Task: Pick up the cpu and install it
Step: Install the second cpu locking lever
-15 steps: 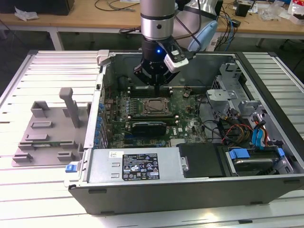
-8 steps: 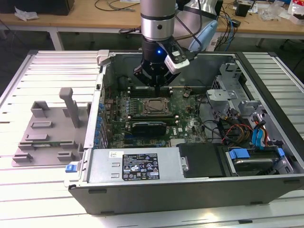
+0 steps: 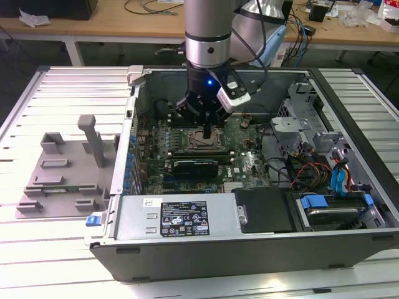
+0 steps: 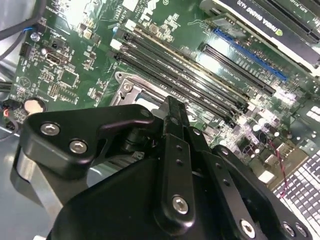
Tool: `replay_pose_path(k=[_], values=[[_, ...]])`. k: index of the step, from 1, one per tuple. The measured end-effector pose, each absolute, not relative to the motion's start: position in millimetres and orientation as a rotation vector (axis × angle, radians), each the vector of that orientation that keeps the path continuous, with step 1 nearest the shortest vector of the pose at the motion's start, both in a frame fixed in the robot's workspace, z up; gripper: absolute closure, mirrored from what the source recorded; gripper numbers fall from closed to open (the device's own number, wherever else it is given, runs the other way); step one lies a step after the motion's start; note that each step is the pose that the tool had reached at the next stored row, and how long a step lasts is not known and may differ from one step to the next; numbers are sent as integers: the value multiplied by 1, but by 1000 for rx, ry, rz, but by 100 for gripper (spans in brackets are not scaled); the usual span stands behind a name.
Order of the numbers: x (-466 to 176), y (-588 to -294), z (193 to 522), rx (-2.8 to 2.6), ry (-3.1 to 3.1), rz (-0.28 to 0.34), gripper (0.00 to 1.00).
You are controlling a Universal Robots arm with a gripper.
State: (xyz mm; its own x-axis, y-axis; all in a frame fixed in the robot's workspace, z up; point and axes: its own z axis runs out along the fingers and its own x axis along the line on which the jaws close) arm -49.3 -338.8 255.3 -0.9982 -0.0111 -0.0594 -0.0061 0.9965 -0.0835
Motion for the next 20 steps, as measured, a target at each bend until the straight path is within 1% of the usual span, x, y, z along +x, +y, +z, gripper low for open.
replay_pose_path(k=[8,13,15,20], values=[[-63,-343,242,-28,3079,-123,89],[-63,-343,241,-50,3078,-122,89],[-63,-343,240,-49,3079,-104,89],[-65,-343,240,-49,3079,-105,89]])
